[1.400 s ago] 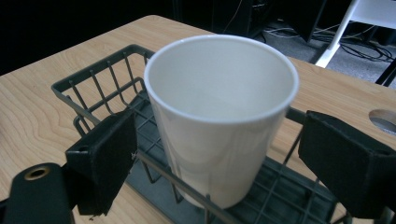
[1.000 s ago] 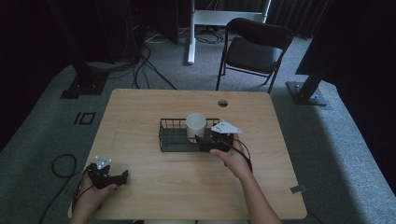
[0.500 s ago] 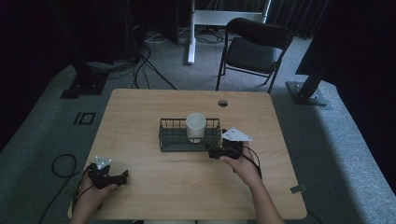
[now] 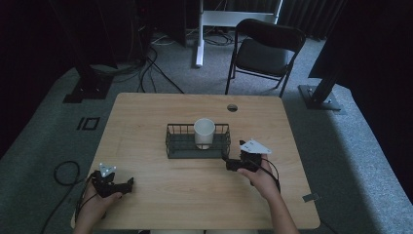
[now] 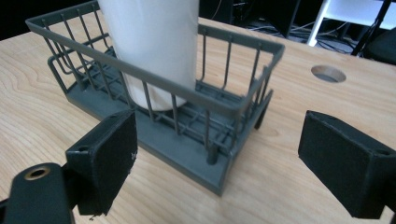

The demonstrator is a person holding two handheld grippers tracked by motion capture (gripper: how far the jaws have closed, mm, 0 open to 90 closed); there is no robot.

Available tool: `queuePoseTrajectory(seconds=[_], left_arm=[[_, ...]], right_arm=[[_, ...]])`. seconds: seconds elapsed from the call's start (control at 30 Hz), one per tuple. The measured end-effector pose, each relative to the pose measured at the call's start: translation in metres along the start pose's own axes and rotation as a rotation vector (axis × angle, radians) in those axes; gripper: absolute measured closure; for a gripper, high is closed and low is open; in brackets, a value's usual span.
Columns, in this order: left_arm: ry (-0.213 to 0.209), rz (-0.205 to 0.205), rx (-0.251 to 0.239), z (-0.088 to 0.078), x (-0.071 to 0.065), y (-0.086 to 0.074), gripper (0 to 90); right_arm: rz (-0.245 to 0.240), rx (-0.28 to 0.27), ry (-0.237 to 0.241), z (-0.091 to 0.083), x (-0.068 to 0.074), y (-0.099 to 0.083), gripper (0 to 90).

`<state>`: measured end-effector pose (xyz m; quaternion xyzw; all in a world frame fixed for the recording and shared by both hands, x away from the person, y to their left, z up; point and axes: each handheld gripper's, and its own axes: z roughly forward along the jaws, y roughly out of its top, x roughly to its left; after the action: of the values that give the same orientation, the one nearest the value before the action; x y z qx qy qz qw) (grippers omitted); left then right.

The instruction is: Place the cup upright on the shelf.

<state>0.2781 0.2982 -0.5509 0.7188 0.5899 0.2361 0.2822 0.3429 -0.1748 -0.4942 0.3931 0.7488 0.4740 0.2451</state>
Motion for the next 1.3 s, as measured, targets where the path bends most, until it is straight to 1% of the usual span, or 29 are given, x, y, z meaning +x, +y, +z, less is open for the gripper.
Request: queuePoseTrajectory(seconds=[0.03, 0.1, 0.17, 0.37, 0.53, 0.73, 1.03, 1.2, 1.27, 1.3], left_arm=[[0.0, 0.0, -0.001, 0.0, 0.0, 0.0, 0.0], [0.0, 0.0, -0.001, 0.0, 0.0, 0.0, 0.0], [0.0, 0.0, -0.001, 0.0, 0.0, 0.0, 0.0], [0.0, 0.0, -0.001, 0.0, 0.0, 0.0, 0.0], [0.001, 0.001, 0.0, 0.0, 0.0, 0.0, 0.0], [0.0, 0.001, 0.0, 0.0, 0.0, 0.0, 0.0], [0.0, 0.002, 0.0, 0.0, 0.0, 0.0, 0.0], [0.001, 0.001, 0.0, 0.0, 0.0, 0.0, 0.0], [0.0, 0.001, 0.0, 0.0, 0.0, 0.0, 0.0], [0.001, 0.002, 0.0, 0.0, 0.0, 0.0, 0.0]], right_arm=[[0.0, 0.013, -0.016, -0.001, -0.002, -0.005, 11.7], [0.015, 0.016, -0.014, -0.002, -0.004, -0.01, 11.7], [0.019, 0.015, -0.014, -0.002, -0.005, -0.012, 11.7], [0.035, 0.037, -0.036, -0.006, -0.014, -0.028, 11.7], [0.04, 0.056, -0.051, -0.01, -0.021, -0.038, 11.7], [0.042, 0.077, -0.065, -0.015, -0.029, -0.049, 11.7], [0.074, 0.096, -0.08, -0.025, -0.041, -0.063, 11.7], [0.085, 0.113, -0.107, -0.029, -0.047, -0.07, 11.7], [0.081, 0.125, -0.124, -0.031, -0.05, -0.072, 11.7], [0.086, 0.127, -0.134, -0.032, -0.052, -0.073, 11.7]])
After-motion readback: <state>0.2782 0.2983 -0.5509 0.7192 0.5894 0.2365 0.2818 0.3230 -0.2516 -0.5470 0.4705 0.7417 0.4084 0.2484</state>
